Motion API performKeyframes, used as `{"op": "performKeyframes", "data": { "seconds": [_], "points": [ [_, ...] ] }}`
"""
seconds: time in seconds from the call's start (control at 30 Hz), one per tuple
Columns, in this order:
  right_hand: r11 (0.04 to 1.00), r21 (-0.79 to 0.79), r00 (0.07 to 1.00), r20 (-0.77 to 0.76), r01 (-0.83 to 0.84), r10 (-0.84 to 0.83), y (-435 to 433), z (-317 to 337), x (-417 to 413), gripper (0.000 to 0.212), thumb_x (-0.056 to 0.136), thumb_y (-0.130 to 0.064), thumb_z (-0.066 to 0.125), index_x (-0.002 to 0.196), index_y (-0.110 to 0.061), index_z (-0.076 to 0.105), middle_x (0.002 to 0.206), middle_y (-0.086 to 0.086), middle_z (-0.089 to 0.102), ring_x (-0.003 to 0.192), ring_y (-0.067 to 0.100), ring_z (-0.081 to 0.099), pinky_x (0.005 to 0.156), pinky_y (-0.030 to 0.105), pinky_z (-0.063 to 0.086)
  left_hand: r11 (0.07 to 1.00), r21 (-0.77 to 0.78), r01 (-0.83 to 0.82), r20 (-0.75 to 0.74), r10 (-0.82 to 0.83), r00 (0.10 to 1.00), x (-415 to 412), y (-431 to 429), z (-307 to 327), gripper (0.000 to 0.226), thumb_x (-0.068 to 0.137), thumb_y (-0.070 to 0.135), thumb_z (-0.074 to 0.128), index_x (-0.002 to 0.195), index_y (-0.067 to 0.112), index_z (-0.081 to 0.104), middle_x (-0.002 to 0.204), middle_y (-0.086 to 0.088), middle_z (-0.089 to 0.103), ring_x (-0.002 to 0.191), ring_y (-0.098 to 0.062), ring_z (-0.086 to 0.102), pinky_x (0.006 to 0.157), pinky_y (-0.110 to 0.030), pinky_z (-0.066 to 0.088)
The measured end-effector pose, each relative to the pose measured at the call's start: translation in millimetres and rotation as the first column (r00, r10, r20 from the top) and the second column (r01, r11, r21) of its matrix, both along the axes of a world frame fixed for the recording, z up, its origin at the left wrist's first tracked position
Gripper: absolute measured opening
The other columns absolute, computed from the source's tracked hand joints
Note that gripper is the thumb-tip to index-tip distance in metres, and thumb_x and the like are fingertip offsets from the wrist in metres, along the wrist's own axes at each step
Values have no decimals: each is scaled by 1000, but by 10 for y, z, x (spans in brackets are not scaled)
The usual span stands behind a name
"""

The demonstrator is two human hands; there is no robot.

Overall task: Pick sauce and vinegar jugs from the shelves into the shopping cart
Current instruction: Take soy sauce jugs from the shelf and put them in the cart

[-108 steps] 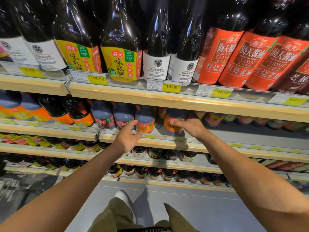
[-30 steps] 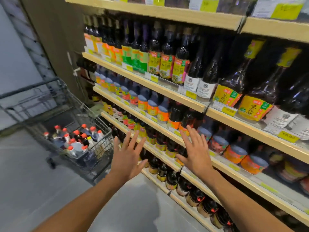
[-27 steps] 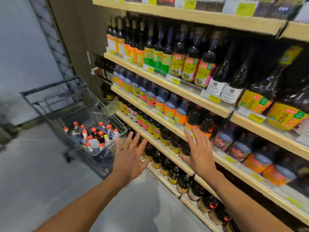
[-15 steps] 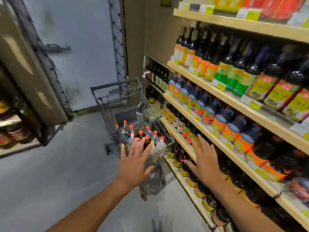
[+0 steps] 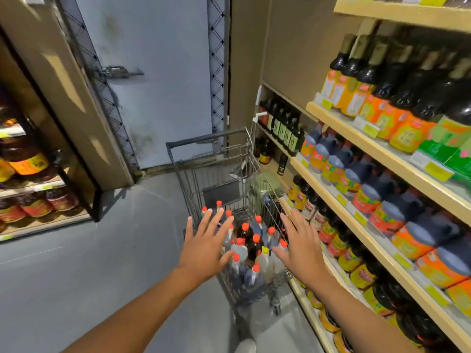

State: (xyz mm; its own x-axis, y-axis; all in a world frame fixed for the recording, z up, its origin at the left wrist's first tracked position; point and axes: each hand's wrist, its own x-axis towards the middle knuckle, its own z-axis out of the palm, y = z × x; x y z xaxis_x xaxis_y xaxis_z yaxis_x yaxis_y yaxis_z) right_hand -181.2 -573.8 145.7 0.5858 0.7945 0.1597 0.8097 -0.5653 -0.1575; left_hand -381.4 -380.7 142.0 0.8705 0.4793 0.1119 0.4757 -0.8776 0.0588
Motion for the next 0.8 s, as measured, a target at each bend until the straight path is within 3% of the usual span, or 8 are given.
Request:
{"op": "performKeyframes", "data": {
  "seconds": [0.17, 0.37, 0.57, 0.63, 0.7, 0.8],
  "points": [
    [997, -45, 996, -62, -69, 66, 660, -161, 495, 88, 88, -60, 67, 159, -26, 29, 168, 3, 21, 154, 26, 23, 122, 50, 19, 997, -72, 5, -88, -12, 996, 650, 608, -72, 84, 94, 70, 39, 160, 38, -3, 170, 6, -5, 157, -22, -9, 122, -62, -2],
    [992, -90, 976, -208, -88, 68, 1264, -348, 1000, 85, 93, -62, 57, 161, -32, 15, 169, -4, 12, 155, 22, 17, 124, 47, 14, 980, -197, -26, -162, -7, 987, 1216, 1090, -262, 82, 97, 65, 40, 160, 37, -3, 170, 6, -4, 157, -21, -7, 124, -56, 2],
    [988, -118, 911, -411, -97, 40, 1701, -567, 1262, 74, 98, -54, 54, 160, -28, 21, 168, -4, 9, 148, 22, 31, 113, 45, 39, 961, -273, -42, -250, -29, 968, 1634, 1730, -520, 84, 95, 64, 46, 160, 36, 0, 170, 5, -1, 157, -22, -2, 125, -53, 8],
    [990, -124, 871, -492, -72, 2, 1811, -676, 1292, 71, 99, -49, 56, 158, -25, 26, 167, -3, 14, 143, 19, 40, 108, 39, 44, 953, -298, -46, -276, -40, 960, 1766, 1955, -590, 86, 95, 62, 49, 161, 36, 1, 170, 4, 0, 157, -22, 0, 125, -51, 12],
    [991, -136, 857, -512, -17, -56, 1970, -852, 1312, 65, 96, -48, 56, 153, -23, 38, 159, -1, 35, 131, 19, 54, 100, 35, 50, 944, -327, -48, -289, -52, 956, 1912, 2219, -676, 87, 94, 60, 52, 161, 35, 2, 170, 3, 2, 157, -23, 5, 125, -49, 17],
    [970, -238, 806, -565, 48, -179, 2292, -1084, 1379, 53, 90, -50, 48, 139, -31, 43, 137, -1, 53, 110, 30, 66, 84, 43, 57, 932, -361, -16, -305, -102, 947, 2149, 2668, -813, 88, 94, 56, 55, 161, 32, 5, 170, 0, 7, 155, -26, 15, 122, -49, 26]
  ]
}}
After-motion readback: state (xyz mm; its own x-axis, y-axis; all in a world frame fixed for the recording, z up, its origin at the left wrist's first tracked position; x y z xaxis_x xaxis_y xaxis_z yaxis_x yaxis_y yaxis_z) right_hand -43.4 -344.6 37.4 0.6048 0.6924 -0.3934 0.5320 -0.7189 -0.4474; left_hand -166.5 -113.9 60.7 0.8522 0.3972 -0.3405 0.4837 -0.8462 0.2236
